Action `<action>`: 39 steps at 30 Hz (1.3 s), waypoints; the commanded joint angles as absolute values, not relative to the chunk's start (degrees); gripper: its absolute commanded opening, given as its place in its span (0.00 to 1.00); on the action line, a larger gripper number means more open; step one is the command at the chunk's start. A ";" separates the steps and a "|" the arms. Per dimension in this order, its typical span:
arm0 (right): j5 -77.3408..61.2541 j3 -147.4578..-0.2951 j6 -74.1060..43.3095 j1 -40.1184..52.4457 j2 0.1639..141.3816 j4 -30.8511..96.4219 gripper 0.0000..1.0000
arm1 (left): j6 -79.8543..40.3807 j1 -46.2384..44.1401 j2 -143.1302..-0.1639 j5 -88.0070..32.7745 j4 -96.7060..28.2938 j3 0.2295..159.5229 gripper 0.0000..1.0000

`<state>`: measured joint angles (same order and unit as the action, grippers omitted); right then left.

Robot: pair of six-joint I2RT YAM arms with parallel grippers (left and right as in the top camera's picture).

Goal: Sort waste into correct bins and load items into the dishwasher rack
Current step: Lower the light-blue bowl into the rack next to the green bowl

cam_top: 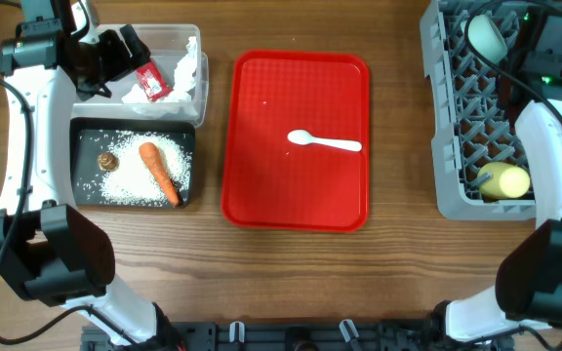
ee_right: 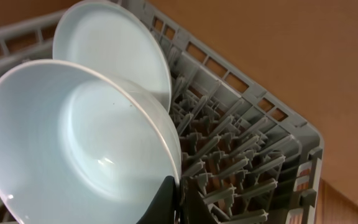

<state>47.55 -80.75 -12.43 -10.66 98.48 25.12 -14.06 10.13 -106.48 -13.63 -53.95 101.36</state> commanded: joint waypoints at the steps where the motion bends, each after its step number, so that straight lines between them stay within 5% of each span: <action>1: 49.19 -80.16 -7.81 -10.52 101.65 23.94 0.04 | -13.98 10.31 -104.68 -14.52 -53.78 102.02 1.00; 31: 55.61 -80.16 -1.15 -9.52 106.13 26.00 0.05 | -13.98 10.31 -104.68 -14.52 -53.78 102.02 1.00; 39: 61.87 -80.16 8.14 -9.37 109.27 22.00 0.05 | -13.98 10.31 -104.68 -14.52 -53.80 102.02 1.00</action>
